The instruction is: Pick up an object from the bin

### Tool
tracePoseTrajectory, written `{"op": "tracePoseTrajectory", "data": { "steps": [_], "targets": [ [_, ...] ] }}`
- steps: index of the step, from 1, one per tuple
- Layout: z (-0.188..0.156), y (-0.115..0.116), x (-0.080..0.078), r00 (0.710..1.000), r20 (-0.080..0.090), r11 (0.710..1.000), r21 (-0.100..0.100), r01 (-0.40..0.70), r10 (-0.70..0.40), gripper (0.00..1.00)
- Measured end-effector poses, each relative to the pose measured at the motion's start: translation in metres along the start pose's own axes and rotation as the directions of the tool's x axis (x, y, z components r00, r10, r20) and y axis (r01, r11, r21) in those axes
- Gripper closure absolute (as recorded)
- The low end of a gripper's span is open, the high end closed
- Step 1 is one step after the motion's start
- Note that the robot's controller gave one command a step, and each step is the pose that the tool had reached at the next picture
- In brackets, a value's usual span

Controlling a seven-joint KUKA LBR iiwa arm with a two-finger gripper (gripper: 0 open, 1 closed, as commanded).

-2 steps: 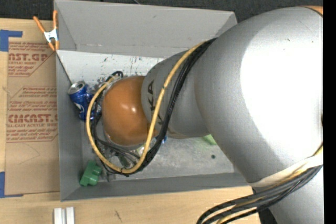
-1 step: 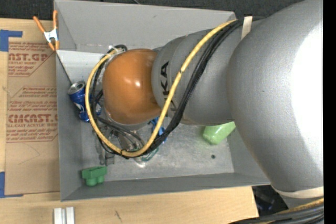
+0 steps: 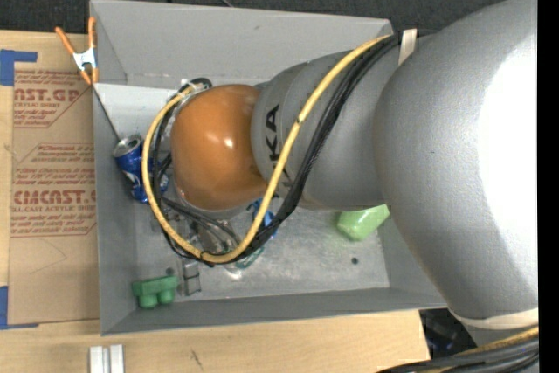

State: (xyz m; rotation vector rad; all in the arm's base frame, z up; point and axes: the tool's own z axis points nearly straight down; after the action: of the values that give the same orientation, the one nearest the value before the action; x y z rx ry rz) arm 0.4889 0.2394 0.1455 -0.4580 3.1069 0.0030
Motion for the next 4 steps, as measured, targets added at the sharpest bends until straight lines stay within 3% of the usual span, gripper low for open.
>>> {"op": "tracePoseTrajectory", "data": {
  "steps": [1,2,3,4],
  "targets": [
    [0.069,-0.051,0.022,0.995,0.005,0.995,0.003,0.1,-0.1,0.0],
    [0.076,-0.058,-0.004,0.967,0.0,0.967,0.001,0.255,-0.255,0.0],
    [0.076,-0.153,0.034,0.933,-0.005,0.933,0.003,0.36,-0.36,0.0],
    [0.075,-0.148,0.032,0.931,0.0,0.931,0.0,0.364,-0.364,1.0]
  ]
}}
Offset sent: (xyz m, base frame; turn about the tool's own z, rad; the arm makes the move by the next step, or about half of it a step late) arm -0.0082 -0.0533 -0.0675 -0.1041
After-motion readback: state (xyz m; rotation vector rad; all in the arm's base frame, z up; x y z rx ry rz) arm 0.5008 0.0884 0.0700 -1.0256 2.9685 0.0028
